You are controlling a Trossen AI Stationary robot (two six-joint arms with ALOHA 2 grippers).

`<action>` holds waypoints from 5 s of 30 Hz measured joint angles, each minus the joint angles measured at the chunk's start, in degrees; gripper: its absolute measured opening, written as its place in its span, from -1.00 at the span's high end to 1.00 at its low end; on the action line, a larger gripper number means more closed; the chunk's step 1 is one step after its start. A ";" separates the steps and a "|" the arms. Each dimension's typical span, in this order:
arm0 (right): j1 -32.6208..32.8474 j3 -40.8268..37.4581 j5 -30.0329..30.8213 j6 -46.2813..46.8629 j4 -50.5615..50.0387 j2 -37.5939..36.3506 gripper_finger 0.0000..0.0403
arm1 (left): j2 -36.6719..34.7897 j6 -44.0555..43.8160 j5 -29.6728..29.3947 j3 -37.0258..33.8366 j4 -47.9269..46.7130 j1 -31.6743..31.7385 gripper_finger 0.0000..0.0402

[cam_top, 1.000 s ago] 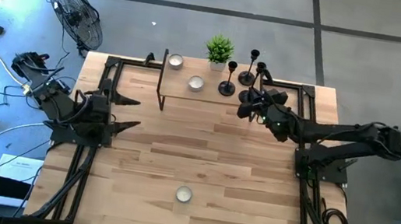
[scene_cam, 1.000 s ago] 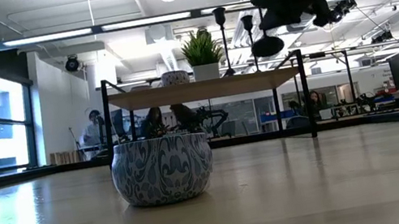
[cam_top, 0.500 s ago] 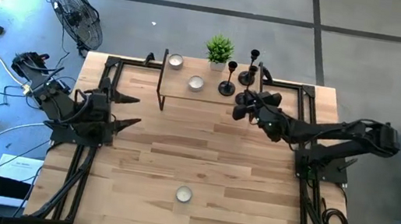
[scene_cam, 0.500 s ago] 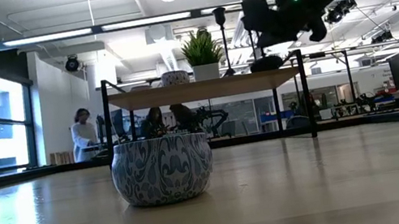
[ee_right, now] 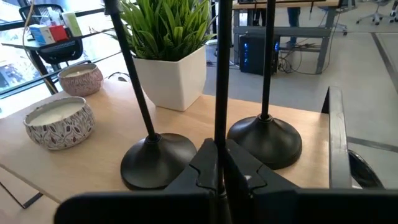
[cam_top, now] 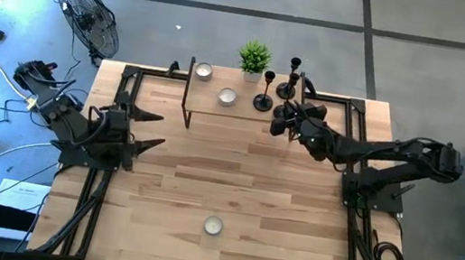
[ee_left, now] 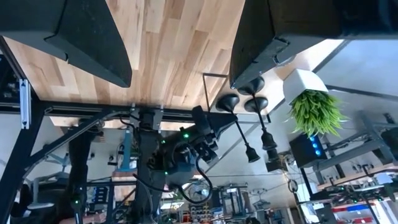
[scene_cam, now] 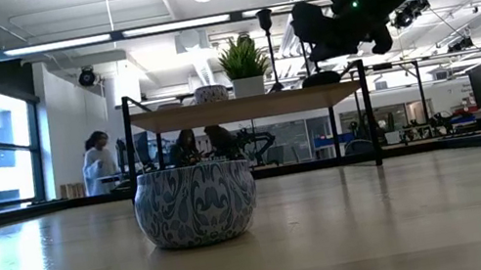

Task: Pick & Place candle stick holders
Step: Put the black left candle holder on the shelf, then put the light blue scented candle on the shelf

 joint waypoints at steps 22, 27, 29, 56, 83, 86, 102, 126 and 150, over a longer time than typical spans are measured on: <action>-1.18 -0.02 -4.00 -1.62 -0.59 0.07 0.68 | 2.26 0.37 -1.96 0.02 3.24 0.00 -0.32; -1.18 -0.02 -5.13 -1.93 -0.08 0.07 0.55 | 2.26 0.35 -1.71 0.02 3.45 0.00 -0.32; -1.18 -0.02 -5.72 -1.95 0.32 0.07 0.48 | 2.26 0.33 -1.71 0.02 3.48 0.00 -0.32; 2.49 0.05 -7.90 -6.57 -12.66 -18.30 -0.03 | 3.34 -19.54 3.03 0.03 4.52 0.00 -0.32; 15.23 0.07 -14.07 -9.99 -29.49 -41.87 -0.02 | 15.64 -30.35 7.27 0.04 17.37 0.02 -0.61; 15.47 0.07 -17.07 -6.25 -34.65 -44.96 -0.02 | 17.94 -34.24 4.75 0.04 17.42 0.02 -0.83; 21.02 0.07 -24.53 -7.94 -39.36 -51.21 -0.02 | 35.63 -48.67 8.78 0.02 25.56 0.02 -0.88; 25.28 0.07 -28.24 -7.93 -43.63 -51.19 -0.02 | 45.64 -49.12 2.13 6.17 32.17 0.02 -0.87; 25.68 0.07 -30.39 -8.98 -44.00 -51.31 -0.02 | 66.87 -10.75 20.60 66.94 10.96 3.43 -0.87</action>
